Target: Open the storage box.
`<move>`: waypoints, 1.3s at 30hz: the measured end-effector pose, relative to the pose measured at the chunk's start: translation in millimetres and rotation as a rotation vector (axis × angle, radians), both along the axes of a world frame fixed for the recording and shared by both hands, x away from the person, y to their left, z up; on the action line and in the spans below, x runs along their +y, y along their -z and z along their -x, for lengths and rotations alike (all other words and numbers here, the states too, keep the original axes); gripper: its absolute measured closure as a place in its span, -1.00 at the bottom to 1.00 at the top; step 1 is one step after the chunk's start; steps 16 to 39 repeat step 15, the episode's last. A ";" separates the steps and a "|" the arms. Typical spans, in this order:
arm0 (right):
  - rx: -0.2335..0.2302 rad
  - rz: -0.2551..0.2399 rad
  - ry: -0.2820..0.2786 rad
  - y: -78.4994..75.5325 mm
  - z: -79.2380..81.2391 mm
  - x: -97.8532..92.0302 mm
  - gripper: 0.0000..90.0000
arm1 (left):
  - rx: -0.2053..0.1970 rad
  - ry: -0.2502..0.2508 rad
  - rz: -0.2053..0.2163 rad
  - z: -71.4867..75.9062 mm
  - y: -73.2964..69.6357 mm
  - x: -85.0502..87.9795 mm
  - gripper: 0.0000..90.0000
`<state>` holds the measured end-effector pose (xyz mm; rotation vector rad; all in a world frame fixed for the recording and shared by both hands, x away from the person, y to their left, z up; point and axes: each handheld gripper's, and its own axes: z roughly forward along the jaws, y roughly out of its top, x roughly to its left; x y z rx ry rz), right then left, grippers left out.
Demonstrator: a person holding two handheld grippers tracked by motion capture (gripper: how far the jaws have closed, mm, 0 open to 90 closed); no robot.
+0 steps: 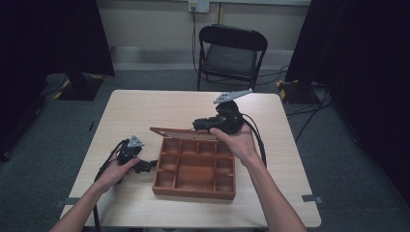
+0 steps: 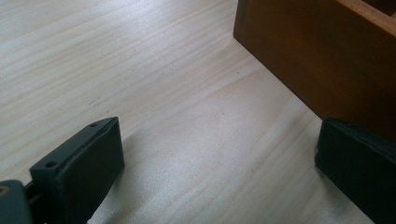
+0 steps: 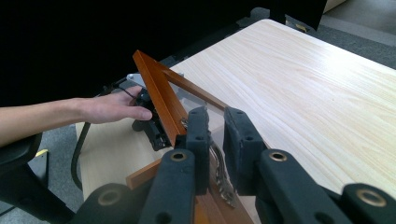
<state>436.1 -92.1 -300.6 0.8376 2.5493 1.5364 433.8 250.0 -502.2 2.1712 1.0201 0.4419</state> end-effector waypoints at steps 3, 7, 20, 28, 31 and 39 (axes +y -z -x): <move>0.001 0.000 -0.001 0.0 -0.1 -0.1 0.80 | 0.000 0.000 0.000 0.0 0.0 0.0 -0.99; -0.001 0.001 -0.004 0.0 -0.1 0.0 0.80 | 0.000 0.000 0.001 0.0 0.0 0.0 -0.99; -0.001 0.001 -0.004 0.1 0.2 -0.1 0.80 | 0.001 0.002 0.004 -0.2 0.2 0.1 -0.99; -0.001 0.001 -0.004 0.1 0.2 -0.1 0.80 | 0.001 0.002 0.004 -0.2 0.2 0.1 -0.99; -0.001 0.001 -0.004 0.1 0.2 -0.1 0.80 | 0.001 0.002 0.004 -0.2 0.2 0.1 -0.99; -0.001 0.001 -0.004 0.1 0.2 -0.1 0.80 | 0.001 0.002 0.004 -0.2 0.2 0.1 -0.99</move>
